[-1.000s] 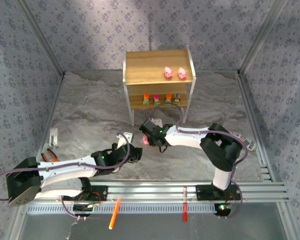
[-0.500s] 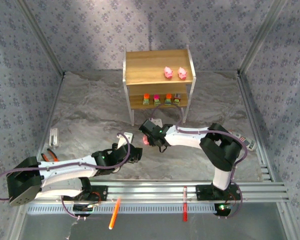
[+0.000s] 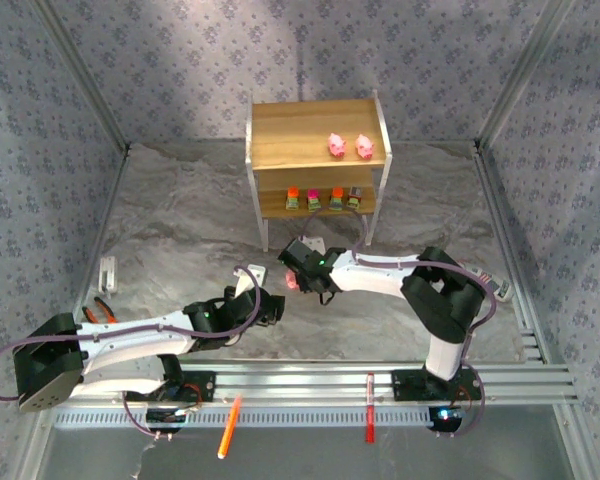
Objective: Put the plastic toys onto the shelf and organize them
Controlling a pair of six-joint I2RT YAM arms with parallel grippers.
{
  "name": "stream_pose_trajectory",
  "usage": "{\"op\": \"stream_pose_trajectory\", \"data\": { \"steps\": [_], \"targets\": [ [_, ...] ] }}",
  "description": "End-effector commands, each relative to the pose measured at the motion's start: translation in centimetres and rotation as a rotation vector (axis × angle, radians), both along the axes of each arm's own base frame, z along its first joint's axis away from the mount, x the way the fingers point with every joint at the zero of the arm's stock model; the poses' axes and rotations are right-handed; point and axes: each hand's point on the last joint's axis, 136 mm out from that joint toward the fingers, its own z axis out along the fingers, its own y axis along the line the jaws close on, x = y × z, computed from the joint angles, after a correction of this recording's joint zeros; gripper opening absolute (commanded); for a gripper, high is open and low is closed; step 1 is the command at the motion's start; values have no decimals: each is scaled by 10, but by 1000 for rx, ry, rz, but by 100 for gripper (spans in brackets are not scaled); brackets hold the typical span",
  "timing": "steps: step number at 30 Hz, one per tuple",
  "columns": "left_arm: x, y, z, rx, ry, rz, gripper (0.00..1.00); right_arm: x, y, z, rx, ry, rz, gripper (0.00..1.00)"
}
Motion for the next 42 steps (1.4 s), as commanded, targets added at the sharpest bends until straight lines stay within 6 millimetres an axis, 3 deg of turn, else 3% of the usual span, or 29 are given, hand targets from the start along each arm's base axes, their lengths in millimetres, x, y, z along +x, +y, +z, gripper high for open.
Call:
{"op": "stream_pose_trajectory", "data": {
  "steps": [1,11,25,28,42],
  "targets": [
    [4,-6,7,-16,-10,-4,86,-3,-9,21,-25,-35,4,31],
    [4,-7,7,-23,-6,-3,85,-12,-16,70,2,-112,19,30],
    [5,-18,6,-25,4,-28,85,-21,-37,162,43,-271,35,30],
    [5,-18,7,-27,2,-31,86,-17,-38,193,74,-324,27,30],
    [4,-21,8,-32,3,-38,85,-8,-42,286,113,-485,71,30]
  ]
}}
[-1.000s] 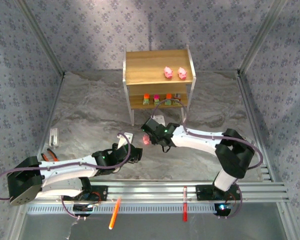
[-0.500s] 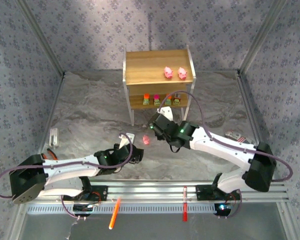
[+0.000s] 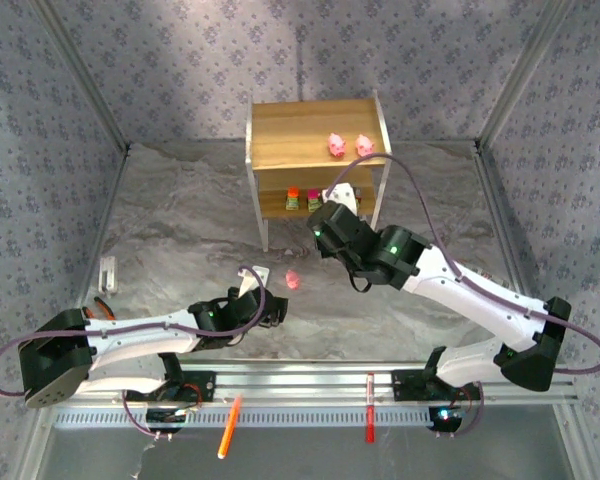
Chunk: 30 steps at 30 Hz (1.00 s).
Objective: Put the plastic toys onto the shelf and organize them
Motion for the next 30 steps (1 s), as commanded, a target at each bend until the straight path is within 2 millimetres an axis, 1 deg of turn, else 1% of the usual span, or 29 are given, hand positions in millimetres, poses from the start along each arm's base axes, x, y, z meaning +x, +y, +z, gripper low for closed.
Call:
{"op": "stream_pose_trajectory", "data": {
  "steps": [1,7,10,13,18,22,26,30],
  "targets": [
    [5,-14,16,-39,-20,-14,85,2,-8,37,-6,-72,3,30],
    [5,-14,17,-38,-24,-16,85,10,-4,77,-1,-148,13,31],
    [4,-14,16,-37,-22,-19,85,16,1,92,-1,-174,21,31],
    [4,-14,16,-38,-25,-20,85,25,8,103,-11,-193,27,31],
    [2,-18,17,-32,-33,-40,85,43,20,111,-19,-196,38,31],
    [0,-22,20,-29,-44,-54,86,58,26,113,-31,-188,40,31],
    [-2,-26,22,-20,-55,-73,86,71,29,112,-45,-173,37,31],
    [-4,-31,22,-7,-63,-89,86,84,31,107,-60,-152,32,31]
  ]
}}
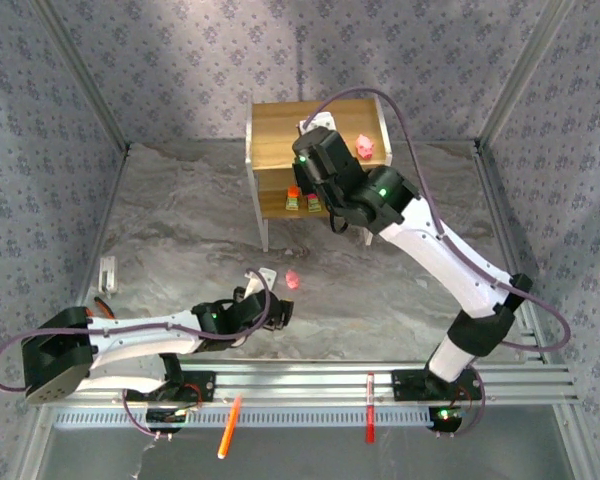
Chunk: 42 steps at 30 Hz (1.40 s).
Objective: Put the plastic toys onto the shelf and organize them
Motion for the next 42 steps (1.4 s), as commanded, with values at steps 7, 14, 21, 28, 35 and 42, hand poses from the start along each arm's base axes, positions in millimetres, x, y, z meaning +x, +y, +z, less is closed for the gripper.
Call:
{"op": "stream_pose_trajectory", "data": {
  "steps": [7,14,21,28,35,42],
  "targets": [
    [3,-16,13,-14,-37,-20,86,14,-6,-6,-42,43,5,31],
    [3,-17,15,-11,-42,-24,86,21,-11,-15,-39,65,-7,31],
    [5,-19,19,-9,-50,-24,86,29,-12,-17,-39,72,-7,31],
    [5,-18,17,-6,-48,-21,86,33,-9,-21,-42,83,-2,32],
    [5,-13,16,-7,-47,-10,86,39,-9,-27,-53,93,-8,32],
    [4,-11,16,-9,-47,-6,86,45,-8,-29,-54,97,-12,33]
  ]
}}
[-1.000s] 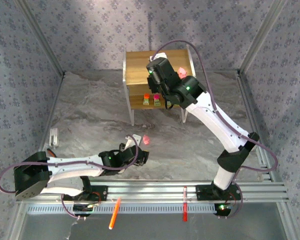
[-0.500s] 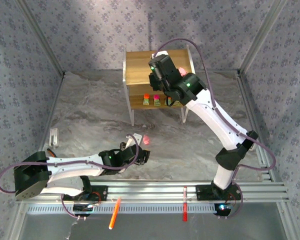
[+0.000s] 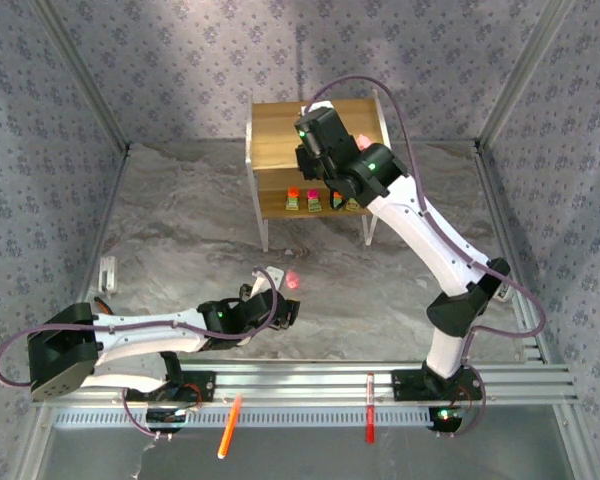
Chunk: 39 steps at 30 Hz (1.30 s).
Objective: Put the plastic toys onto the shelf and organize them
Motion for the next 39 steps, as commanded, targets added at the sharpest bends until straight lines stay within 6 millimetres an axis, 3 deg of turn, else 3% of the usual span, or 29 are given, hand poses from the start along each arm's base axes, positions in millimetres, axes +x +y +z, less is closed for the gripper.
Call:
{"op": "stream_pose_trajectory", "data": {
  "steps": [1,18,30,39],
  "targets": [
    [2,0,9,-14,-28,12,86,5,0,-4,-27,13,11,33],
    [2,5,8,-16,-30,25,86,14,3,-4,-37,13,8,40],
    [2,5,10,-22,-31,29,86,8,-3,16,-28,-26,5,45],
    [7,5,17,-22,-49,54,86,-9,-16,42,-9,-80,-1,47]
  ]
}}
